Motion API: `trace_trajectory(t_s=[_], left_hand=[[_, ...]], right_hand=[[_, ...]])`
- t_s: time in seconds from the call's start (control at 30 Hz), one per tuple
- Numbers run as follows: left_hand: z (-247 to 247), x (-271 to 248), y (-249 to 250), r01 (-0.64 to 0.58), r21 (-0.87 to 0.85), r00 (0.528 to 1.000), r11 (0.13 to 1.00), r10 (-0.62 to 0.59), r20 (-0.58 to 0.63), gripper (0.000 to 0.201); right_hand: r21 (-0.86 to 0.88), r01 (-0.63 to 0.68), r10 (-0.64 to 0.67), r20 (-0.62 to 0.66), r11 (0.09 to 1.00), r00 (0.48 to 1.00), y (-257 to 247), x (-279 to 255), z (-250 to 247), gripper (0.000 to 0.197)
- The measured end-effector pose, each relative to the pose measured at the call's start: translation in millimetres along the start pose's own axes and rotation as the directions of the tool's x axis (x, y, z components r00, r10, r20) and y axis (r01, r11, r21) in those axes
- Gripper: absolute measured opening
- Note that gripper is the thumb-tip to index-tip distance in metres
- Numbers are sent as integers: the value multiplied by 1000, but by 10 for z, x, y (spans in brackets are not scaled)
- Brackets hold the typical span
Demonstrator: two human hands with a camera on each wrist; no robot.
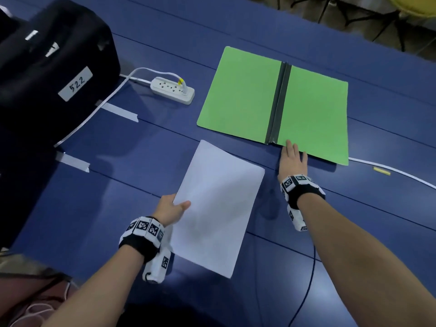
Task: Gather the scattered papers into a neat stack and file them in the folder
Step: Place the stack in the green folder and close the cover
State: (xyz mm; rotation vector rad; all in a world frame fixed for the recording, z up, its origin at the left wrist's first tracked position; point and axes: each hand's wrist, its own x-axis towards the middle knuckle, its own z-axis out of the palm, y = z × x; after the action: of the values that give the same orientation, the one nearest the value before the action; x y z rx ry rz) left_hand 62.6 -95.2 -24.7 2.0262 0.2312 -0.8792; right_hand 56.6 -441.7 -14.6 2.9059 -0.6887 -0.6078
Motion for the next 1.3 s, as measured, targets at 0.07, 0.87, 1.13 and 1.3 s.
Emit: trace_trajectory(t_s=[0.07,0.87,1.13,1.3], left_hand=[[-98,-59,-6,-24,-32,999,999,25,37,27],[-65,-579,216,-137,-310,991,941,129,-45,20],[125,-810,247,-141,-240,988,960,150,21,32],[349,-856,258,-119,-204,984,972,142,103,37]], right_hand=[[-22,6,-8,-49,1000,999,-33,-89,39,75],[244,286,-318,102,927,943,-395,-2328,702,33],[684,-20,-241,284,730,928,10,-2412,675,25],[908,-399,-101,389,-124,916,143,-2325,565,55]])
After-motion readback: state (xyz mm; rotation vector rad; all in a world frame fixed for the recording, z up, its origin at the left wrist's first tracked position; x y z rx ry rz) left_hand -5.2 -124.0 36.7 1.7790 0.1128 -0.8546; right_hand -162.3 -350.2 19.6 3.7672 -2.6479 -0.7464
